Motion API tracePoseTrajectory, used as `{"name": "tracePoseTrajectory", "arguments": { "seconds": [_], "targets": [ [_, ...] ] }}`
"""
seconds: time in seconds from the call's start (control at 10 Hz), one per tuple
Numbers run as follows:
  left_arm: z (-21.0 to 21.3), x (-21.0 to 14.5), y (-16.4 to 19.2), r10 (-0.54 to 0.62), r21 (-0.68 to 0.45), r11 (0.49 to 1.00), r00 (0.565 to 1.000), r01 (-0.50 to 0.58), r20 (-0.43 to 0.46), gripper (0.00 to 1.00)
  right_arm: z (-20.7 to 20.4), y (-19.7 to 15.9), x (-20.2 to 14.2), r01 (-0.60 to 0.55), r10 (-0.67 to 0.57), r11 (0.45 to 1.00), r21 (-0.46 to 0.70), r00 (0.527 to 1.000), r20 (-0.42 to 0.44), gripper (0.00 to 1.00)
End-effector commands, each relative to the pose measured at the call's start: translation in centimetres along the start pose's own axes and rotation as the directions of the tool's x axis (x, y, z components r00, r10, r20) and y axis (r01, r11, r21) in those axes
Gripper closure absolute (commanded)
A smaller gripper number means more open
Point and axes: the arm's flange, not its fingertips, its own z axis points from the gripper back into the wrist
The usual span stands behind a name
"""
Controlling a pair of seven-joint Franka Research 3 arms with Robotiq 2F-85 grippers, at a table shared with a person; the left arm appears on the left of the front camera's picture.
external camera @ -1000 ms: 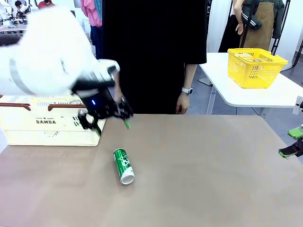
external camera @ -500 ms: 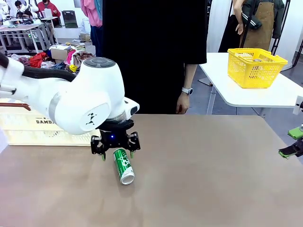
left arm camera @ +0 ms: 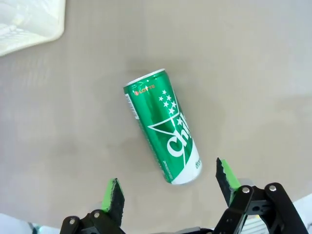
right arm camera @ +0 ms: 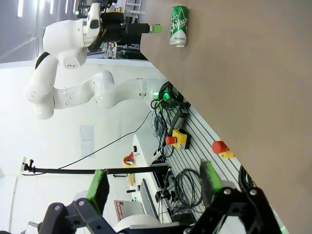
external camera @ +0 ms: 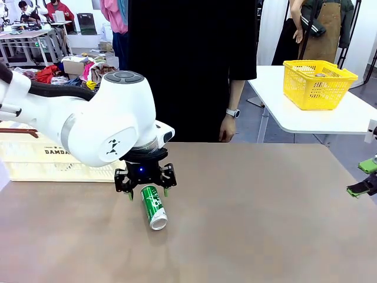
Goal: Place the drinks into the Shopping basket.
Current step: Pick up one drink and place it into the Shopping basket.
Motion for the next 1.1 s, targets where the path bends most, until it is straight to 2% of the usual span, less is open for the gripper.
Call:
{"name": "tracePoseTrajectory", "arguments": {
  "seconds": [0.0, 0.1, 0.2, 0.3, 0.4, 0.5, 0.6, 0.8, 1.0],
  "targets": [
    [-1.3, 0.8, 0.3, 0.234, -0.017, 0.972, 0.972, -0.234, -0.006, 0.0, 0.3, 0.3, 0.0, 0.014, -0.014, 1.0, -0.002, 1.0, -0.01, 0.0],
    [-1.0, 1.0, 0.4, 0.309, -0.053, 0.95, 0.951, -0.308, 0.014, 0.0, 0.3, 0.3, 0.0, 0.014, -0.014, 1.0, -0.002, 1.0, -0.01, 0.0],
    [-0.9, 1.1, 0.5, 0.351, -0.021, 0.936, 0.936, -0.35, 0.011, 0.0, 0.3, 0.3, 0.0, 0.014, -0.014, 1.0, -0.002, 1.0, -0.01, 0.0],
    [-0.8, 1.6, 0.3, 0.356, -0.05, 0.933, 0.934, -0.357, -0.035, 0.0, 0.3, 0.3, 0.0, 0.014, -0.014, 1.0, -0.002, 1.0, -0.01, 0.0],
    [-0.8, 1.5, 1.0, 0.265, -0.03, 0.964, 0.964, -0.265, -0.011, 0.0, 0.3, 0.3, 0.0, 0.014, -0.014, 1.0, -0.002, 1.0, -0.01, 0.0],
    [-0.8, 1.5, 1.0, 0.265, -0.03, 0.964, 0.964, -0.265, -0.011, 0.0, 0.3, 0.3, 0.0, 0.014, -0.014, 1.0, -0.002, 1.0, -0.01, 0.0],
    [-0.8, 1.8, 1.0, 0.31, -0.038, 0.95, 0.95, -0.311, -0.021, 0.0, 0.3, 0.3, 0.0, 0.014, -0.014, 1.0, -0.002, 1.0, -0.01, 0.0],
    [-2.6, 2.2, 1.0, 0.254, -0.064, 0.965, 0.967, -0.255, -0.015, 0.0, 0.3, 0.3, 0.0, 0.014, -0.014, 1.0, -0.002, 1.0, -0.01, 0.0],
    [-6.0, 2.7, 0.6, 0.191, -0.043, 0.981, 0.981, -0.192, -0.009, 0.0, 0.3, 0.3, 0.0, 0.014, -0.014, 1.0, -0.002, 1.0, -0.01, 0.0]
  ]
}}
